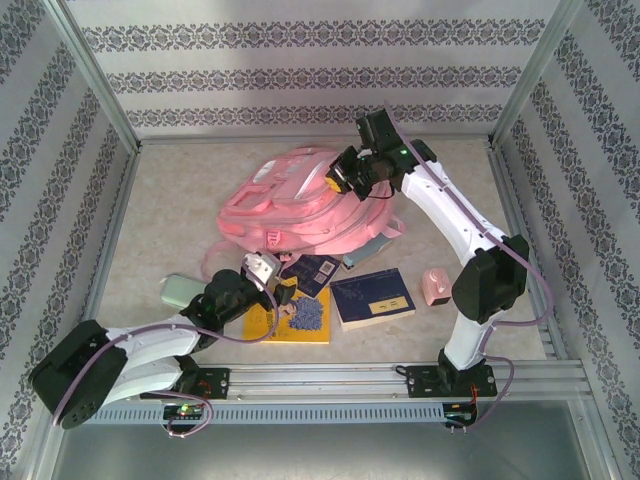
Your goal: Pack the student bag
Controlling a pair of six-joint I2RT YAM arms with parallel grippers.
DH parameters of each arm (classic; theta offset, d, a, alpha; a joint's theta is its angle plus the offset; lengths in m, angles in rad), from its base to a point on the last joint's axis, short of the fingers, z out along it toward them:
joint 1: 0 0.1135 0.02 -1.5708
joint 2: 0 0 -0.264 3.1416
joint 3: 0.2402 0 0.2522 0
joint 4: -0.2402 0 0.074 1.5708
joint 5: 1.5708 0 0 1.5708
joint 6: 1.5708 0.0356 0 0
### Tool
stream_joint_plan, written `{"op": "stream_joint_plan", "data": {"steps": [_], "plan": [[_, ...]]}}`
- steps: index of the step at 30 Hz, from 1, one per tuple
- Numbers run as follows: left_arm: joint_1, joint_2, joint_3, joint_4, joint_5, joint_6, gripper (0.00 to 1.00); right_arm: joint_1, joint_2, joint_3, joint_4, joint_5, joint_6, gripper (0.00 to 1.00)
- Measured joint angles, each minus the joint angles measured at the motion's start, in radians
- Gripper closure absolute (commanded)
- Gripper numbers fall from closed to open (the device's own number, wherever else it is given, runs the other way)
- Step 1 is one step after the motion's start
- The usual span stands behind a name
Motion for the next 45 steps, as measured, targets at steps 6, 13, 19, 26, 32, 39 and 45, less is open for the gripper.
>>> {"op": "stream_joint_plan", "data": {"steps": [6,13,19,26,32,39,45], "plan": [[0.001,0.090,0.005,0.060,-0.005,0.002,0.43,0.000,0.000,-0.032,0.011,-0.002,0.000,1.00],[0.003,0.157,0.008,0.116,-0.018,-0.001,0.41,0.011,-0.002,-0.040,0.024,-0.002,0.001,1.00],[0.018,0.213,0.017,0.138,-0.035,-0.011,0.42,0.020,-0.003,-0.040,0.035,-0.002,0.001,1.00],[0.043,0.276,0.033,0.179,-0.055,-0.021,0.42,0.026,-0.005,-0.045,0.041,-0.002,0.001,1.00],[0.060,0.293,0.043,0.190,-0.058,-0.025,0.42,0.026,-0.014,-0.069,0.054,-0.002,0.001,1.00],[0.069,0.308,0.048,0.201,-0.063,-0.037,0.46,0.031,-0.020,-0.080,0.059,-0.002,0.002,1.00],[0.071,0.329,0.067,0.201,-0.090,-0.045,0.57,0.039,-0.024,-0.085,0.065,-0.002,0.002,1.00]]}}
